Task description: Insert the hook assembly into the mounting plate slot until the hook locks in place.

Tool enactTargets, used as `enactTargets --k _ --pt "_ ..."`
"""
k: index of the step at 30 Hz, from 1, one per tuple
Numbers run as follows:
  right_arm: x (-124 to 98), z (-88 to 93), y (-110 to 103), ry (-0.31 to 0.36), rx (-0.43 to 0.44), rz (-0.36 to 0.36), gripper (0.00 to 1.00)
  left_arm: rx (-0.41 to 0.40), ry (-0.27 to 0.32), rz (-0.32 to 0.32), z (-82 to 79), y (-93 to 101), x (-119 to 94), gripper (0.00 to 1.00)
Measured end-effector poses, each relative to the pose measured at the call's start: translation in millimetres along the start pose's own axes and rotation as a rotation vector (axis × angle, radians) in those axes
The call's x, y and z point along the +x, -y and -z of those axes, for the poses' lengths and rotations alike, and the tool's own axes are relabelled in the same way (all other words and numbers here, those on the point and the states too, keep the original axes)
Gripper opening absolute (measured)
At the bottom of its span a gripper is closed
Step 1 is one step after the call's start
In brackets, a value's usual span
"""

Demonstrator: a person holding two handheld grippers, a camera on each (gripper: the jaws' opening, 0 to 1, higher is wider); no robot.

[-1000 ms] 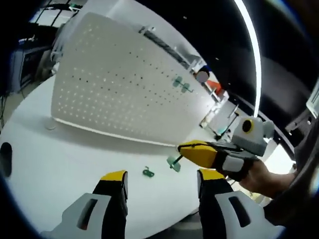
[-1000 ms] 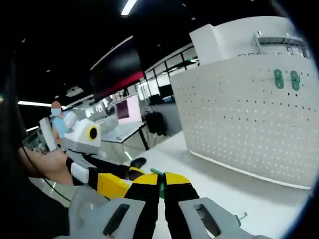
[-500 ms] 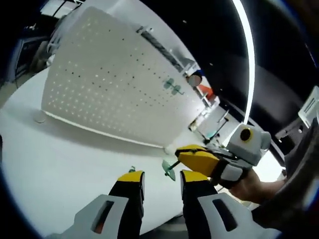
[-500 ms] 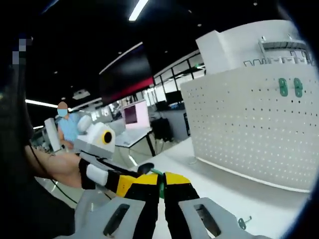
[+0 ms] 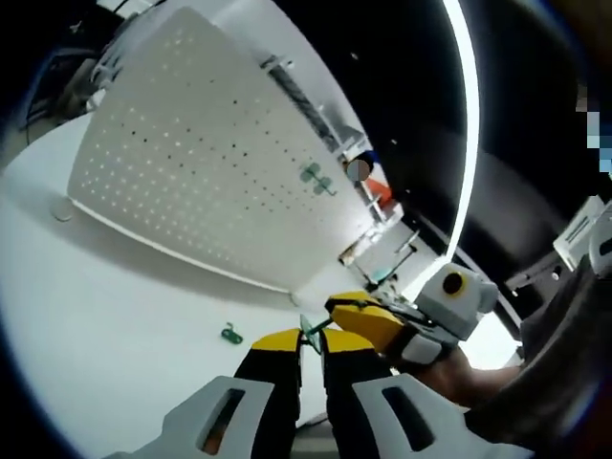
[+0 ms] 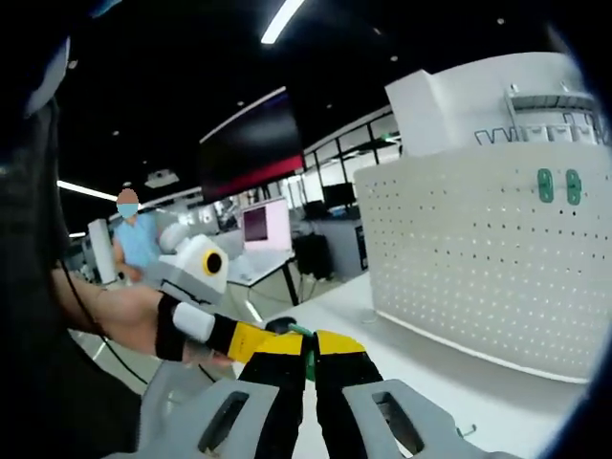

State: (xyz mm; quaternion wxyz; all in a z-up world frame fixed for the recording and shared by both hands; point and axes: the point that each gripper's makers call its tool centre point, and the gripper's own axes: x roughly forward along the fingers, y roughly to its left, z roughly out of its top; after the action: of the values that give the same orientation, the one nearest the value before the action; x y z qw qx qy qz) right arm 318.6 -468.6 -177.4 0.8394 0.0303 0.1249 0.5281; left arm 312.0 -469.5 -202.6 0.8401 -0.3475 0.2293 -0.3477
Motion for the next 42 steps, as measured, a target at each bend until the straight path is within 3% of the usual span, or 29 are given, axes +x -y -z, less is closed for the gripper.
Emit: enactTargets --k 5,11,16,19,23,27,30,36,39,40,42 --pt "-2 -1.0 -3 0.005 -0.016 -0.014 0.01 -0.037 0.002 0.015 -1.3 1.8 -2 0.06" --pt "-2 5.0 -9 -0.017 -0.067 -0.024 0.01 0.021 -0.040 -0.031 -3.1 -2.0 -3 0.03" --pt "-2 14.2 -7 -0.076 -0.099 -0.016 0.02 -0.004 -0.057 -0.052 -7.7 -3.1 -3 0.02" --pt "-3 15.5 -5 -0.085 -0.096 -0.019 0.02 0.007 -0.099 -0.066 -4.7 -4.6 -1 0.01" --pt "-5 14.0 -2 -0.097 -0.078 -0.024 0.03 0.035 -0.102 -0.077 -6.8 -2.5 1 0.01" --pt "-6 17.4 -2 -0.146 -0.145 -0.012 0.06 0.048 -0.093 -0.098 -11.6 -6.7 0 0.01" --pt "-8 25.4 -2 -0.203 -0.225 -0.005 0.07 0.129 -0.140 -0.197 -10.6 -25.0 -4 0.01" --pt "-11 41.8 -5 -0.307 -0.340 -0.003 0.08 0.248 -0.227 -0.325 -6.3 -47.2 -14 0.01" --pt "-10 47.9 -7 -0.331 -0.336 -0.006 0.09 0.261 -0.253 -0.359 -3.2 -53.3 -16 0.01" --pt "-11 51.9 -8 -0.345 -0.293 -0.008 0.09 0.263 -0.263 -0.367 -1.5 -54.6 -17 0.01" --pt "-10 53.4 -9 -0.352 -0.275 -0.007 0.10 0.283 -0.312 -0.390 5.4 -59.5 -19 0.02"
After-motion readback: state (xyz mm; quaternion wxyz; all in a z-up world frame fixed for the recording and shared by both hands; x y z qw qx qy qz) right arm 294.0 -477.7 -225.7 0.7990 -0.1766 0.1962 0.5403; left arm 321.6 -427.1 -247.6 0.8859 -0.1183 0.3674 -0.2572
